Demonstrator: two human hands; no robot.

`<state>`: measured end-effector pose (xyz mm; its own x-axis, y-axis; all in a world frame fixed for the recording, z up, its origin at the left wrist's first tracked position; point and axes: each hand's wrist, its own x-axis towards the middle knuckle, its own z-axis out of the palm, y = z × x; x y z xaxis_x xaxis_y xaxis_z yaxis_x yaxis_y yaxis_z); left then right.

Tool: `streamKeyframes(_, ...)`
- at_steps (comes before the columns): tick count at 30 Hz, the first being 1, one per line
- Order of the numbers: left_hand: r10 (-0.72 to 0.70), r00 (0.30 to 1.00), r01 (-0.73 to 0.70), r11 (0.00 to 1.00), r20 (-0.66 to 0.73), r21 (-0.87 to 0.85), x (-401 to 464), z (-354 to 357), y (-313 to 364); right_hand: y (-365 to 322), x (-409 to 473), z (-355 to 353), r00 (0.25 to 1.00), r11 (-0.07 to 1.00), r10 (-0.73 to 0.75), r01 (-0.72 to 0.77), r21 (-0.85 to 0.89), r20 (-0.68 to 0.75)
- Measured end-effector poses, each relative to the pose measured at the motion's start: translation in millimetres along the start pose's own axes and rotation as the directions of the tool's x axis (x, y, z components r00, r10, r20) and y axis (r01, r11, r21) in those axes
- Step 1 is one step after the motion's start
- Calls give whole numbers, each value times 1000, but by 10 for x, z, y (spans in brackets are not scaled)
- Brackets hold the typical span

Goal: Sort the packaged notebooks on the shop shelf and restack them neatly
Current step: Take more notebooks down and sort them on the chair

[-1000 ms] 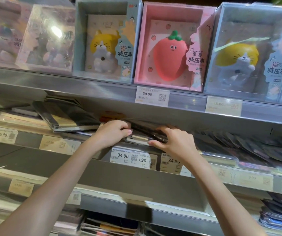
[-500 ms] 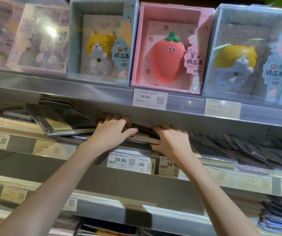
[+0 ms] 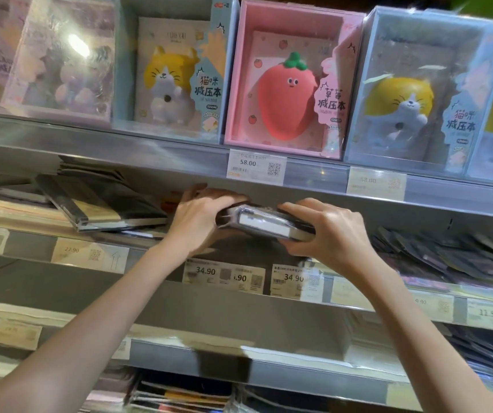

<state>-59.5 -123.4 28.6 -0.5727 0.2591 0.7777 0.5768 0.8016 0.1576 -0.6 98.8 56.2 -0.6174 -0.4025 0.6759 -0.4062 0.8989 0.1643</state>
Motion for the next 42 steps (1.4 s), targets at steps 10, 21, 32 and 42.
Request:
streamKeyframes(10, 279, 945, -261, 958, -172, 122, -76, -148, 327, 124, -299, -184, 995, 996, 59, -53, -78, 79)
streamKeyframes(21, 383, 888, -359, 923, -255, 137, -295, -808, 592, -227, -518, -703, 978, 949, 190, -161, 271, -84)
streamKeyframes(32, 474, 838, -435, 879, -270, 193, -858, -1533, 602, -910, -810, -1137, 990, 899, 115, -72, 432, -75)
streamKeyframes(42, 292, 953, -291, 957, -77, 16, -2073, -1286, 201, -1675, -1363, -629, 962, 769, 49, -209, 605, 270)
